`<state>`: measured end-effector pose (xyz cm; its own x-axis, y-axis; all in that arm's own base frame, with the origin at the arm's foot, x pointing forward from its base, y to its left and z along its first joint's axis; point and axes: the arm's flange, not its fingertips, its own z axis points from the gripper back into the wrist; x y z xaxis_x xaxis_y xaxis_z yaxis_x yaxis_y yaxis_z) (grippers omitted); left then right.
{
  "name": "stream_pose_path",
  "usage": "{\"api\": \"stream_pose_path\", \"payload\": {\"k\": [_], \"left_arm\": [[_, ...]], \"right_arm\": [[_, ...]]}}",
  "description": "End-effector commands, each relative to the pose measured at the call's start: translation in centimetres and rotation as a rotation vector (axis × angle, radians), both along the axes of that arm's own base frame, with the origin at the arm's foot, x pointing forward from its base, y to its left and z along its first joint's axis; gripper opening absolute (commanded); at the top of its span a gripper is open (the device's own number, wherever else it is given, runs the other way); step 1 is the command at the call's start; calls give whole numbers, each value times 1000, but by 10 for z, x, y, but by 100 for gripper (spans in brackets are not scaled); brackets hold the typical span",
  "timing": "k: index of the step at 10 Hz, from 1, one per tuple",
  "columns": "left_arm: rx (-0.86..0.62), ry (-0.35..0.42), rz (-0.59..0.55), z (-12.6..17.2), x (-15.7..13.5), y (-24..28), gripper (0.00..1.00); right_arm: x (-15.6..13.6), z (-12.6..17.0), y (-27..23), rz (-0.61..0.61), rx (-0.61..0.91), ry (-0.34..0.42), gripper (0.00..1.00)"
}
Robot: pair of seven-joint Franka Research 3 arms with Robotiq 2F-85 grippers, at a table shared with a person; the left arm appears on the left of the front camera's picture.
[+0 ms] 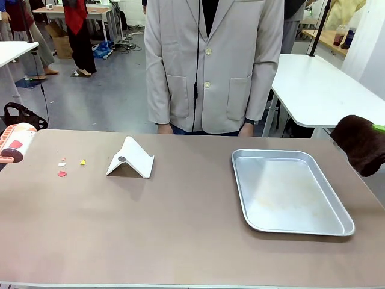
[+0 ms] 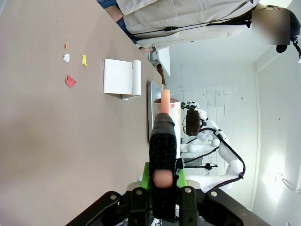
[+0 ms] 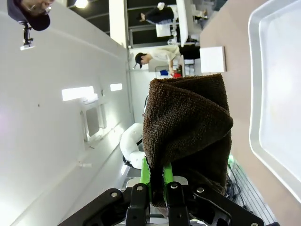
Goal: Clean the surface of the table.
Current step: Clean the area not pointed to by the person.
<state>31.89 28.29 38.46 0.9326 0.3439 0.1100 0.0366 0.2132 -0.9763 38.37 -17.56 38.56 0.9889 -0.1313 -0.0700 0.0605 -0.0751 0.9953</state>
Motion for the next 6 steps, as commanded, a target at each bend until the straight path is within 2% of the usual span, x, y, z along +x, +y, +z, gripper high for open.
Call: {"api": "stream_pose_path", "payload": {"k": [1,6], "left_arm": [[5,-6,-9,3,-2,-1,23],[0,0,0,0,0,0,23]], "right_arm": [[-1,7,-1,4,20,15,12],[-1,7,-1,4,20,15,12]]}}
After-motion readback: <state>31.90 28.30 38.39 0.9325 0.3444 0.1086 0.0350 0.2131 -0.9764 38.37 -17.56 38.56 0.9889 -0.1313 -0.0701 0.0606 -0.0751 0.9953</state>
